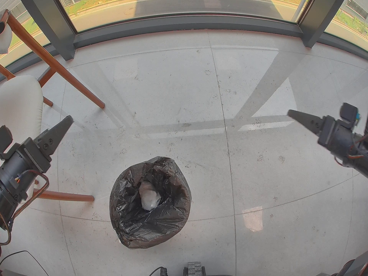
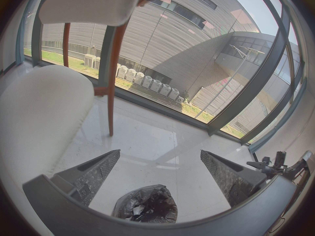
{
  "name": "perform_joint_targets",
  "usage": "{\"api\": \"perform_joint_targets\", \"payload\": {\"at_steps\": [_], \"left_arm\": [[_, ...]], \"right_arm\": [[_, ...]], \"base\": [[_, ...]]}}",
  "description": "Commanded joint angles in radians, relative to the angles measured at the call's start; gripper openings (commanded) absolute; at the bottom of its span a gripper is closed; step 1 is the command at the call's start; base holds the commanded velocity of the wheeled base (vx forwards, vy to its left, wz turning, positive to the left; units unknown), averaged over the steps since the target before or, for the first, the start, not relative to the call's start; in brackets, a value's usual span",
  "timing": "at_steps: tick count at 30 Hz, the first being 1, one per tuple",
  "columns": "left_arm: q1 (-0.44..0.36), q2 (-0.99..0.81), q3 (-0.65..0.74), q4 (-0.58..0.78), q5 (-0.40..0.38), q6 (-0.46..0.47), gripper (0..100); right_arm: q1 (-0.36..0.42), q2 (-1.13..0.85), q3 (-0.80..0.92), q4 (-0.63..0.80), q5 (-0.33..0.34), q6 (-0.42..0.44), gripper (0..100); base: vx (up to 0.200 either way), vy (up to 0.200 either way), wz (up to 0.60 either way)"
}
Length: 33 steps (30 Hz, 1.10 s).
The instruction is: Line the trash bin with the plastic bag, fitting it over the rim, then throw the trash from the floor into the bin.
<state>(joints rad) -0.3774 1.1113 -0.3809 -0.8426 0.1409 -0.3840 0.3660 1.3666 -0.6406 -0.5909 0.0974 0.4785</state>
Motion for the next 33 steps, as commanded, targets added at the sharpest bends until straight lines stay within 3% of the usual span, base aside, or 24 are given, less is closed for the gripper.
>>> {"api": "perform_joint_targets", "payload": {"at_steps": [1,9,15,17,22,29,33], "left_arm": [[0.118,-0.171,0.100,0.007,-0.001,-0.003,100],[0.127,-0.413,0.277,0.062,-0.003,0.008,100],[0.129,-0.666,0.273,0.381,-0.001,0.051,100],[0.130,-0.815,0.270,0.585,0.005,0.137,100],[0.130,-1.041,0.284,0.856,0.019,0.214,100],[0.130,-1.033,0.376,0.797,0.043,0.225,100],[0.130,-1.035,0.376,0.801,0.042,0.229,100]], "right_arm": [[-0.217,-0.313,0.188,0.002,-0.091,-0.005,100],[-0.328,-0.653,0.478,0.003,-0.105,-0.181,100],[-0.357,-0.799,0.604,0.003,-0.105,-0.278,100],[-0.363,-0.847,0.638,0.009,-0.104,-0.324,100],[-0.360,-1.015,0.641,0.209,-0.094,-0.417,100],[-0.363,-1.367,0.627,0.652,-0.085,-0.514,100],[-0.363,-1.367,0.631,0.609,-0.107,-0.509,100]], "base": [[0.000,0.000,0.00],[0.000,0.000,0.00],[0.000,0.000,0.00],[0.000,0.000,0.00],[0.000,0.000,0.00],[0.000,0.000,0.00],[0.000,0.000,0.00]]}}
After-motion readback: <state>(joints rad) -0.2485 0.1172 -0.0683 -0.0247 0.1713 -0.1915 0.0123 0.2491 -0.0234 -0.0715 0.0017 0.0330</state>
